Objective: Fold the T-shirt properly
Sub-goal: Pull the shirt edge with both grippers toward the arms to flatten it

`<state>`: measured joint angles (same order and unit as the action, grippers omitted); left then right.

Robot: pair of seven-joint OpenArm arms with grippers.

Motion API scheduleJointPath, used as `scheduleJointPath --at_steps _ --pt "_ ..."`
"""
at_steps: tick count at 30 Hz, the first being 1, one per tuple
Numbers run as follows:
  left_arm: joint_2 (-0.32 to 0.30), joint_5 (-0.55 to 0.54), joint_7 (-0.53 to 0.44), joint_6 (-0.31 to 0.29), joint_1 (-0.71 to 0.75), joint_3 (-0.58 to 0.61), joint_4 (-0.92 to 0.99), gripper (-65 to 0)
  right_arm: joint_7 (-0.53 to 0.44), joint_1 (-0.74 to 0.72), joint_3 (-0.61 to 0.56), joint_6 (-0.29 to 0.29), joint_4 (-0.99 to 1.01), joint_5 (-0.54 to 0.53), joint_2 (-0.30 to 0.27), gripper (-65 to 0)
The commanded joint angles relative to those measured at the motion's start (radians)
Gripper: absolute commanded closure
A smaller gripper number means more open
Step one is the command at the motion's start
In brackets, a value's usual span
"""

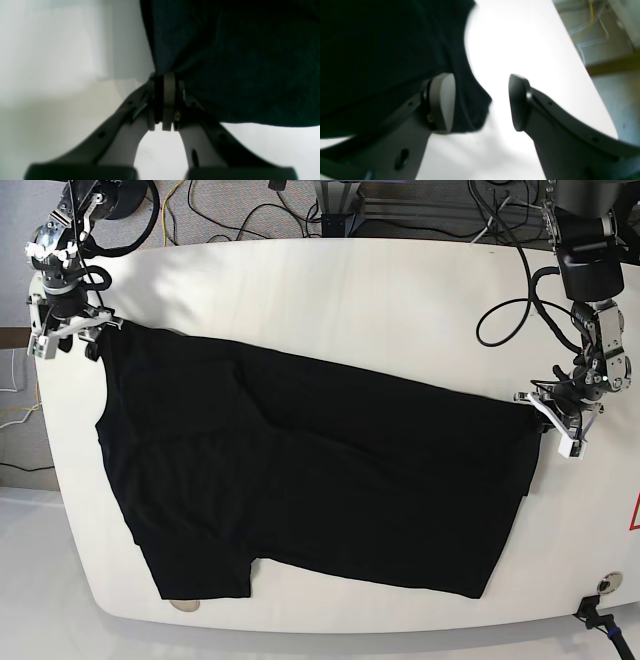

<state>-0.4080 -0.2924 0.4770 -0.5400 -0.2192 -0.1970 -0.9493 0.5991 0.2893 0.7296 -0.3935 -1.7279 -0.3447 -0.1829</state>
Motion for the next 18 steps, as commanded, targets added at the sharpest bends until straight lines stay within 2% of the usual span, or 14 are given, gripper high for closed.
scheduleJointPath --at_steps 1,3,6,7,13,18 --pt "-0.016 0.014 0.022 -0.001 -0.009 -0.002 -0.007 0.0 -0.017 0.014 0.017 -0.003 0.042 -0.014 -0.016 -33.7" --pt "-0.016 0.014 0.022 -0.001 -0.009 -0.002 -0.007 0.0 -0.015 0.018 0.014 -0.009 0.050 -0.020 -0.014 -33.8" --pt "-0.018 0.014 0.022 -0.001 -0.009 -0.002 -0.007 0.0 -0.014 0.027 0.014 -0.104 0.052 -0.024 0.003 -33.9" --pt "-0.018 0.014 0.022 -0.001 -0.009 -0.002 -0.007 0.0 -0.014 0.024 0.015 -0.118 0.052 -0.015 0.020 -33.9" --pt "-0.033 0.014 0.022 -0.002 -0.009 -0.002 -0.007 0.0 -0.020 0.006 0.017 -0.117 0.111 -0.012 0.029 -38.1" --pt "-0.033 0.014 0.022 -0.002 -0.007 -0.002 -0.007 0.0 -0.069 -0.012 0.046 -0.124 0.207 -0.012 0.027 -38.0"
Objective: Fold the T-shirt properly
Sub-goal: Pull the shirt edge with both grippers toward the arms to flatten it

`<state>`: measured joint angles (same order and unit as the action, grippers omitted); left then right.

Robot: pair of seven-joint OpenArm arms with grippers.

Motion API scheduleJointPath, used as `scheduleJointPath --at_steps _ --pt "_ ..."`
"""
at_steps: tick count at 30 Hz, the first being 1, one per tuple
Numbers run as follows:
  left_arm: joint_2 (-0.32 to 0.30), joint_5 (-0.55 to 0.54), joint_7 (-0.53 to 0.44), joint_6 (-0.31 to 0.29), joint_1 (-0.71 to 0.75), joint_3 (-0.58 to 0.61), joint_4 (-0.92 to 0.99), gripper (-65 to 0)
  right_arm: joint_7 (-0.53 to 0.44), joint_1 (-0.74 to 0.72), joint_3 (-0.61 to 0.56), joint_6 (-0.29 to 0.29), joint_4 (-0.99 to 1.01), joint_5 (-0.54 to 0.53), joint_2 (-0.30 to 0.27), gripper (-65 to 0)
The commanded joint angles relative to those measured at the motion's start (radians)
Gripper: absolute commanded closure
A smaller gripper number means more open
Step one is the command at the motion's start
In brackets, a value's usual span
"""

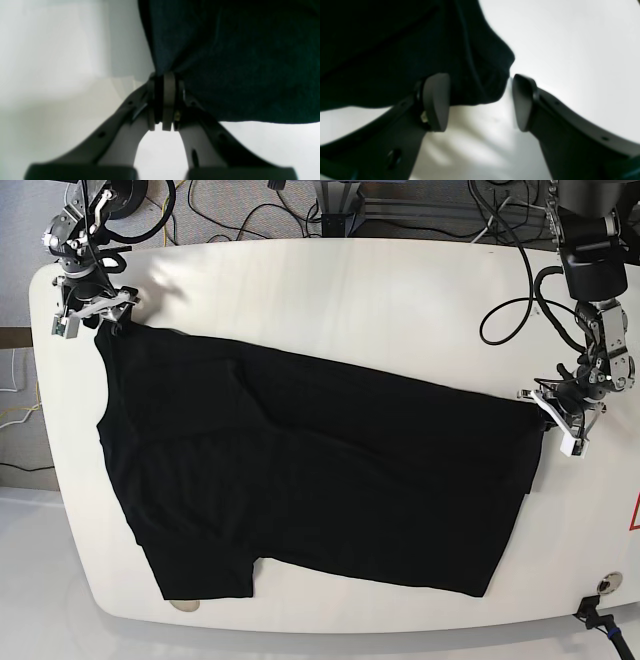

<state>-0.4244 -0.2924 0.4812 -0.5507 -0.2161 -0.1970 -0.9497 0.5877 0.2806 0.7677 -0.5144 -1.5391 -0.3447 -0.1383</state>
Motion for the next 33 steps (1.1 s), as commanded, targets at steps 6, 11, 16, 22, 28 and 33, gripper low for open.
scheduleJointPath --at_steps 6,11,16,22,28,33 --pt "-0.017 0.014 0.018 0.007 0.008 -0.002 -0.009 0.0 -0.064 -0.005 0.006 -0.003 0.028 -0.012 -0.017 -36.0" --pt "-0.017 0.014 0.018 0.007 0.008 -0.005 -0.009 0.0 -0.059 -0.014 0.005 -0.005 0.033 -0.014 -0.017 -13.8" --pt "-0.017 0.012 0.020 0.007 0.036 -0.008 -0.044 0.0 -0.045 -0.014 0.005 -0.005 0.035 -0.014 -0.016 0.0" --pt "-0.011 0.011 0.119 0.007 0.198 -0.075 -0.265 0.0 -0.018 -0.010 0.005 -0.005 0.035 -0.014 -0.016 0.0" --pt "-0.008 0.011 0.139 0.007 0.421 -0.183 -0.432 0.0 -0.016 0.022 0.003 -0.013 0.028 -0.014 -0.016 0.0" --pt "-0.006 0.009 0.138 0.007 0.588 -0.267 -0.515 0.0 -0.016 0.093 0.005 -0.066 0.007 -0.014 -0.016 0.0"
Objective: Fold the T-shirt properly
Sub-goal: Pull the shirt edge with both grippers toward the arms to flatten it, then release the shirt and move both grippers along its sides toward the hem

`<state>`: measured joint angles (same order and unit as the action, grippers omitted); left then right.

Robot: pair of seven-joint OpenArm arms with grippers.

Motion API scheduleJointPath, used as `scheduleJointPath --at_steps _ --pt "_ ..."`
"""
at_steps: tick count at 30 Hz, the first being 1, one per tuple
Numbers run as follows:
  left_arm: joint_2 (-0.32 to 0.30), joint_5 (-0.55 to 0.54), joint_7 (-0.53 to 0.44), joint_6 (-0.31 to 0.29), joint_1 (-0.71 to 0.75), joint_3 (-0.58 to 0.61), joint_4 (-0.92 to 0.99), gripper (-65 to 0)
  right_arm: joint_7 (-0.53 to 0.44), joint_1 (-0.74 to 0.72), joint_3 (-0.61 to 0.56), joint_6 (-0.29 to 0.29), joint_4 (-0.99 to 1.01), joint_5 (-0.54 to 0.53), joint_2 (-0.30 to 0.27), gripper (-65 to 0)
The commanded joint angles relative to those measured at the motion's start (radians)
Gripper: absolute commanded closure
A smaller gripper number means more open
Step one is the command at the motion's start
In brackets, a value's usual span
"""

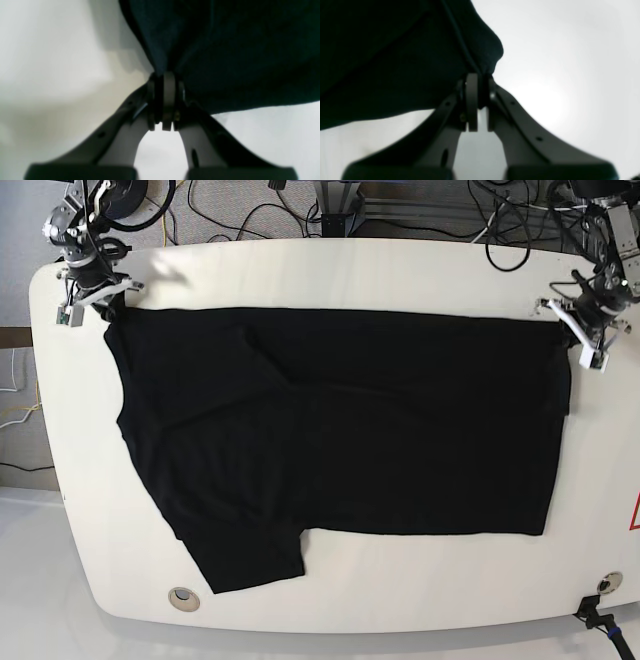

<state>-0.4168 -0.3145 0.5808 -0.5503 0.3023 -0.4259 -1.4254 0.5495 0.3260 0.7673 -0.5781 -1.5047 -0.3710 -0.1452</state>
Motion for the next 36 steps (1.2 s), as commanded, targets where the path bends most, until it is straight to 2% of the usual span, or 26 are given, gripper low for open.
scheduleJointPath --at_steps 1,4,10,29,31,32,33,35,36 --pt "0.000 0.031 0.038 0.006 0.097 -0.054 -0.051 0.0 0.022 0.071 0.005 -0.003 -0.040 0.013 -0.009 0.0" --pt "0.040 0.031 0.040 0.006 0.179 -0.104 -0.094 0.0 0.024 0.137 0.005 -0.003 -0.090 0.013 -0.008 0.0" --pt "0.109 0.033 0.040 0.006 0.291 -0.107 -0.160 0.0 0.024 0.215 0.005 -0.003 -0.130 0.013 -0.011 0.0" --pt "0.106 0.035 0.040 0.006 0.328 -0.150 -0.182 -1.2 0.024 0.252 0.011 -0.003 -0.130 0.013 -0.043 0.0" --pt "0.106 0.035 0.038 0.006 0.326 -0.153 -0.199 -20.4 0.019 0.250 0.013 -0.003 -0.132 0.013 -0.044 -13.1" --pt "0.106 0.035 0.038 0.006 0.326 -0.156 -0.214 -27.6 0.019 0.250 0.013 -0.003 -0.136 0.010 -0.046 -20.0" --pt "0.106 0.035 0.040 0.006 0.324 -0.166 -0.229 -32.0 0.017 0.250 0.013 -0.003 -0.149 0.010 -0.047 -25.9" --pt "0.105 0.035 0.040 0.006 0.321 -0.178 -0.260 -32.1 0.017 0.250 0.013 -0.003 -0.190 0.007 -0.047 -34.8" --pt "0.105 0.035 0.040 0.006 0.320 -0.178 -0.275 -32.1 0.017 0.250 0.013 -0.003 -0.216 0.010 -0.047 -37.2"
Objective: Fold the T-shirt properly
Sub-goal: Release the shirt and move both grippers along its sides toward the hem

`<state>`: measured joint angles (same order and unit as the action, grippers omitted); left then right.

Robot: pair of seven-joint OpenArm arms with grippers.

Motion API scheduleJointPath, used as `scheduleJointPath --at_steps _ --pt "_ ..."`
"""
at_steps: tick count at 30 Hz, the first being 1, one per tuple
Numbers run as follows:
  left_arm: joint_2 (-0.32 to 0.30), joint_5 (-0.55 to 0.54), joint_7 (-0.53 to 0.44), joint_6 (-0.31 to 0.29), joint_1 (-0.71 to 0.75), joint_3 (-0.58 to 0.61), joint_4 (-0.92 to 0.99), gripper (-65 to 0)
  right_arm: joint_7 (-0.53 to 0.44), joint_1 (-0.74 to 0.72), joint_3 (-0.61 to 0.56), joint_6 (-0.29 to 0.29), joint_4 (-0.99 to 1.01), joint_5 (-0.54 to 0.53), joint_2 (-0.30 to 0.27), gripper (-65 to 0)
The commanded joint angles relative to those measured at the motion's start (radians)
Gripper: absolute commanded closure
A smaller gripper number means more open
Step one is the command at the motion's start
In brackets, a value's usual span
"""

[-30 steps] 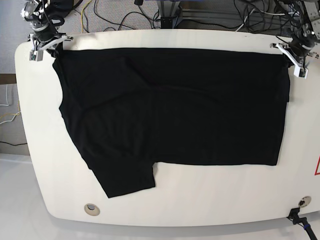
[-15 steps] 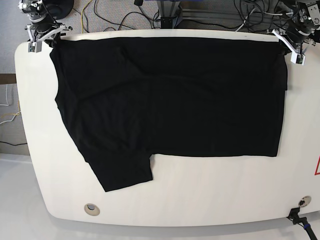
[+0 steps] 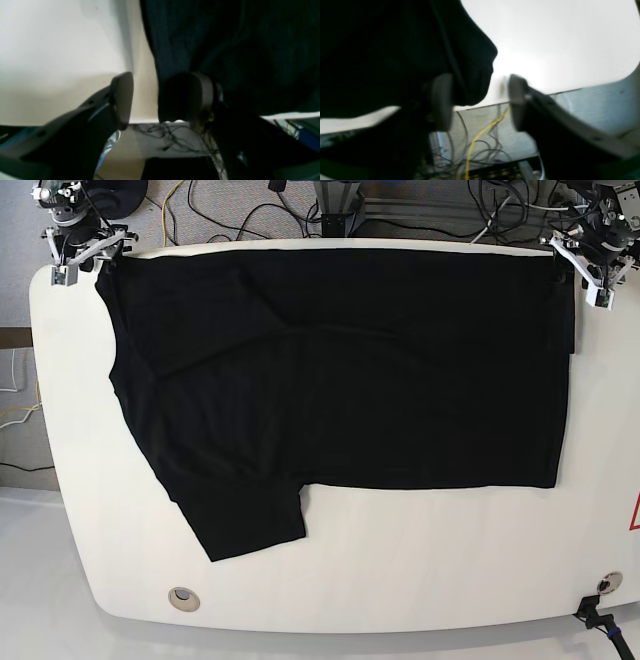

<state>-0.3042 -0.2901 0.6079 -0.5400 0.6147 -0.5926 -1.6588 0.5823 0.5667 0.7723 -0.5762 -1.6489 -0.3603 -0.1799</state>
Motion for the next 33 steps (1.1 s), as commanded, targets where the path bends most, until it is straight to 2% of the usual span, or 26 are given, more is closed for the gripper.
scheduleJointPath --at_steps 1,5,7,11,16,19,24,30,33 --pt "-0.013 0.010 0.013 -0.004 0.004 -0.011 -0.060 -32.1 -0.014 0.009 0.008 -0.005 -0.099 0.000 -0.013 -37.7" --pt "-0.045 0.007 0.066 -0.007 -0.049 -0.013 -0.163 -32.1 -0.009 0.009 0.008 -0.001 -0.202 0.002 -0.030 -38.0" --pt "-0.056 0.010 0.086 -0.041 -0.100 -0.013 -0.200 -32.1 0.020 0.005 0.006 -0.001 -0.239 0.002 -0.043 -38.0" --pt "-0.082 0.013 0.142 -0.053 -0.269 -0.008 -0.195 -32.1 0.077 -0.103 0.005 -0.005 -0.242 0.002 -0.063 -38.1" --pt "-0.083 0.094 0.140 -0.053 -0.500 0.096 -0.059 -32.1 0.152 -0.305 -0.058 -0.005 -0.169 0.004 -0.091 -38.0" --pt "-0.083 0.104 0.134 -0.053 -0.622 0.156 0.072 -32.1 0.156 -0.434 -0.124 -0.003 -0.096 0.059 -0.109 -38.0" --pt "-0.085 0.105 0.043 -0.053 -0.787 0.236 0.288 -32.1 0.144 -0.647 -0.233 -0.005 0.094 0.180 -0.106 -38.0" --pt "-0.086 0.176 -0.075 -0.055 -0.939 0.280 0.535 -32.1 0.012 -0.870 -0.317 -0.005 0.407 0.274 -0.111 -38.0" --pt "-0.103 0.205 -0.145 -0.096 -1.001 0.280 0.673 -32.1 -0.057 -0.950 -0.345 -0.005 0.542 0.306 -0.111 -38.0"
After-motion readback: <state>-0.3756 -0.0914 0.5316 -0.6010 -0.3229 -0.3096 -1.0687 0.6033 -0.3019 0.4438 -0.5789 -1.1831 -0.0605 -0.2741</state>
